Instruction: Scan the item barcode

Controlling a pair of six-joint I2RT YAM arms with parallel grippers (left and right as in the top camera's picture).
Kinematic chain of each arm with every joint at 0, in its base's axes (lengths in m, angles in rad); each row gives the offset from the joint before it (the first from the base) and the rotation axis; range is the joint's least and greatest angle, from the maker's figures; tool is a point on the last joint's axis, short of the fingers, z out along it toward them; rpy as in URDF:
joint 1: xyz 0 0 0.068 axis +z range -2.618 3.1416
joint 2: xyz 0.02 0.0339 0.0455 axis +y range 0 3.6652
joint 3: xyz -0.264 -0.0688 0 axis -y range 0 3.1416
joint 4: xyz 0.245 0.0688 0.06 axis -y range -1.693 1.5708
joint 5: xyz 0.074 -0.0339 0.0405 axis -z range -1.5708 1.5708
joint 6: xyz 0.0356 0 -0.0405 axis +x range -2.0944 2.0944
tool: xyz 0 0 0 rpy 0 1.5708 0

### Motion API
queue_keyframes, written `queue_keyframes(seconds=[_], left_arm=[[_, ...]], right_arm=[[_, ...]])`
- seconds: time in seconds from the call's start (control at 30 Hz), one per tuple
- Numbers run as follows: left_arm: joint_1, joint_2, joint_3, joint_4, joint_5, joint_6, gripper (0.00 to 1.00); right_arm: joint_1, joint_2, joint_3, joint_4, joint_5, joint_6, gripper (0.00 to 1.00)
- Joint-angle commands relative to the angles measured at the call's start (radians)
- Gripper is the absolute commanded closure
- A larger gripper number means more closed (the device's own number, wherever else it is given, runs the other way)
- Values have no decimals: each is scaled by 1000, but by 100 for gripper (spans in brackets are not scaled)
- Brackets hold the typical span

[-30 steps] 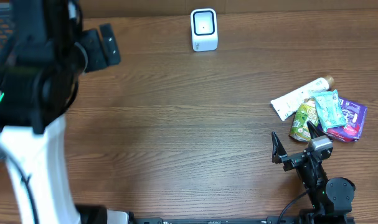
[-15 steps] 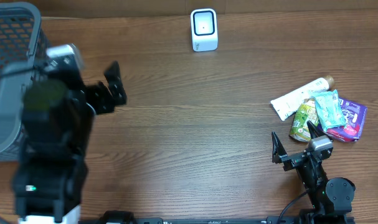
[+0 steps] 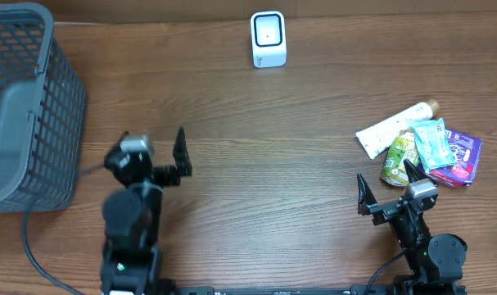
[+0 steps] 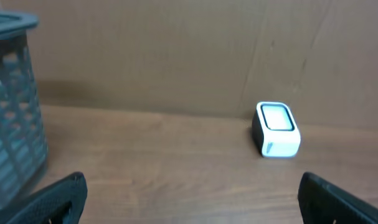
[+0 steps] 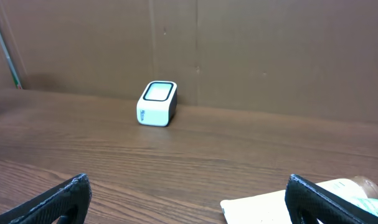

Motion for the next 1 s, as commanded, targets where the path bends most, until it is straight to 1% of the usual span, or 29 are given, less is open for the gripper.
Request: queue_keyframes(seconds=[0.0, 0.23, 0.33, 0.43, 0.6, 0.8, 0.87, 0.97], left_arm=[[2, -124, -136, 64, 9, 46, 1], [9, -314, -291, 84, 10, 119, 0], [40, -372, -337, 82, 39, 122, 0], [74, -396, -335, 26, 76, 123, 0], [94, -428, -335, -52, 75, 124, 0], [94, -543, -335, -241, 76, 130, 0], [94, -580, -335, -234, 76, 130, 0], [94, -577, -335, -235, 79, 129, 1]], right_arm=[[5, -12, -11, 6, -7, -1, 0], [5, -12, -11, 6, -7, -1, 0], [5, -12, -11, 6, -7, -1, 0], [5, -12, -11, 6, -7, -1, 0], [5, -12, -11, 6, -7, -1, 0], [5, -12, -11, 6, -7, -1, 0], [5, -12, -11, 6, -7, -1, 0], [5, -12, -11, 6, -7, -1, 0]])
